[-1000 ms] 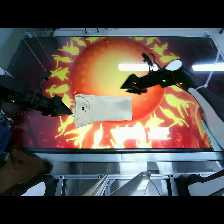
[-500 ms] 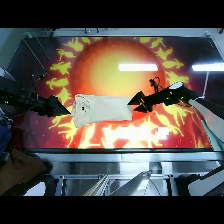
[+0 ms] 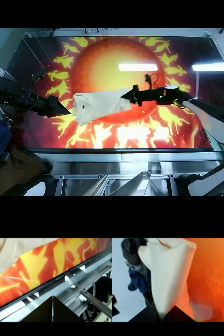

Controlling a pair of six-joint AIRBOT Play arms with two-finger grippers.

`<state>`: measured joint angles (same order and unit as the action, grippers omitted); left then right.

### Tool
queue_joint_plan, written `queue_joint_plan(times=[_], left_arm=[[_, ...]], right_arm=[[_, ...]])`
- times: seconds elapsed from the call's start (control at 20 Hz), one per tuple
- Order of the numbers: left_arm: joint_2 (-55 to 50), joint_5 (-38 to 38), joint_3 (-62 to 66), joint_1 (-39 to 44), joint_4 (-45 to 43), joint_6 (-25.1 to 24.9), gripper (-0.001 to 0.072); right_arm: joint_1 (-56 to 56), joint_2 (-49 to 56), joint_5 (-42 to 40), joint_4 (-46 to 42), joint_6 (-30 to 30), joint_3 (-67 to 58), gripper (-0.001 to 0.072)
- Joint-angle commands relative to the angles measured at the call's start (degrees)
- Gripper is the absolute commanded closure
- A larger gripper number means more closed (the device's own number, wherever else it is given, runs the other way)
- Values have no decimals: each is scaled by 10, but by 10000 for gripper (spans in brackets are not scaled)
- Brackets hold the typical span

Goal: Fold the shirts.

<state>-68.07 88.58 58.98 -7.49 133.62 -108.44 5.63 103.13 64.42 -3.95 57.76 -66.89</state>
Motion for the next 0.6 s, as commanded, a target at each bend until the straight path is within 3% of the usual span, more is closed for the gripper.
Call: queue_joint_plan(times=[0.0,0.1,0.35,0.45,0.55], left_arm=[[0,-3,0,0,-1,0,686],[0,-17,0,0,-2,-9,686],[-40,-21,0,0,0,-22,686],[-62,-21,0,0,0,-31,686],[-82,-19,0,0,0,-36,686]], right_arm=[[-110,-111,5,-19,17,-3,695],[-216,-214,3,-151,101,-2,695],[-500,-455,36,-621,344,21,695],[-602,-506,43,-769,385,54,695],[-697,-524,62,-861,391,89,695]])
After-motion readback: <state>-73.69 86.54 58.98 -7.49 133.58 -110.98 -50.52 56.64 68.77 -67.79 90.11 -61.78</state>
